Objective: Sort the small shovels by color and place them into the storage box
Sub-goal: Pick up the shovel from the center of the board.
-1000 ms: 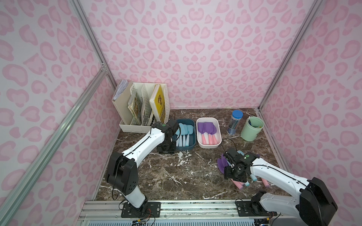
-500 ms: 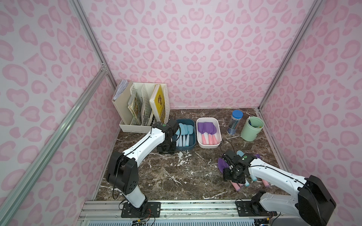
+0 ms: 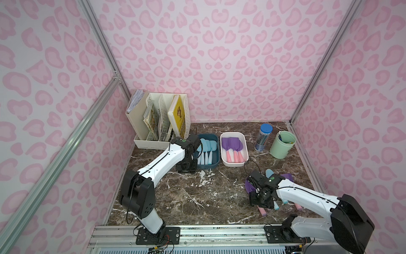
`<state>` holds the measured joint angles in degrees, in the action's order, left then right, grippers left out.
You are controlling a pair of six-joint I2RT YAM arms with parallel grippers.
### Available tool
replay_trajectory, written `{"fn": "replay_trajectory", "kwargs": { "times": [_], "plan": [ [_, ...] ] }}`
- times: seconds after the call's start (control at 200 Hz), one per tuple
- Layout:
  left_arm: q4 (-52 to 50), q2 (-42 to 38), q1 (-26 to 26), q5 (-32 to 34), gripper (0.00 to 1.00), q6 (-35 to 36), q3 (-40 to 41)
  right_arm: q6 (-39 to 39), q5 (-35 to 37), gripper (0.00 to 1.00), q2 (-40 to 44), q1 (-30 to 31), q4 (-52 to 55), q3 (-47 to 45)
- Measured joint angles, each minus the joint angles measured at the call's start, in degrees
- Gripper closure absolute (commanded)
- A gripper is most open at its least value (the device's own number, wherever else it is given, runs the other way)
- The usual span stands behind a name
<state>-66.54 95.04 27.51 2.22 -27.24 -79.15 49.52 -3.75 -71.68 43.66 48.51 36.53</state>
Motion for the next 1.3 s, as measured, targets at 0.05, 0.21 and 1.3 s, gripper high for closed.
{"fn": "replay_trajectory", "kwargs": {
  "times": [0.05, 0.21, 1.3],
  "plan": [
    [0.00, 0.00, 0.00, 0.00, 0.58, 0.02, 0.00, 0.17, -0.11, 0.33, -0.02, 0.11, -0.13, -0.17],
    [-0.02, 0.00, 0.00, -0.04, 0.58, 0.02, -0.02, 0.24, -0.15, 0.40, -0.22, 0.11, -0.92, -0.68],
    [-0.39, -0.52, 0.00, -0.02, 0.59, 0.20, -0.11, -0.11, -2.49, 0.77, -4.48, 3.54, -4.46, 2.21]
  ]
}}
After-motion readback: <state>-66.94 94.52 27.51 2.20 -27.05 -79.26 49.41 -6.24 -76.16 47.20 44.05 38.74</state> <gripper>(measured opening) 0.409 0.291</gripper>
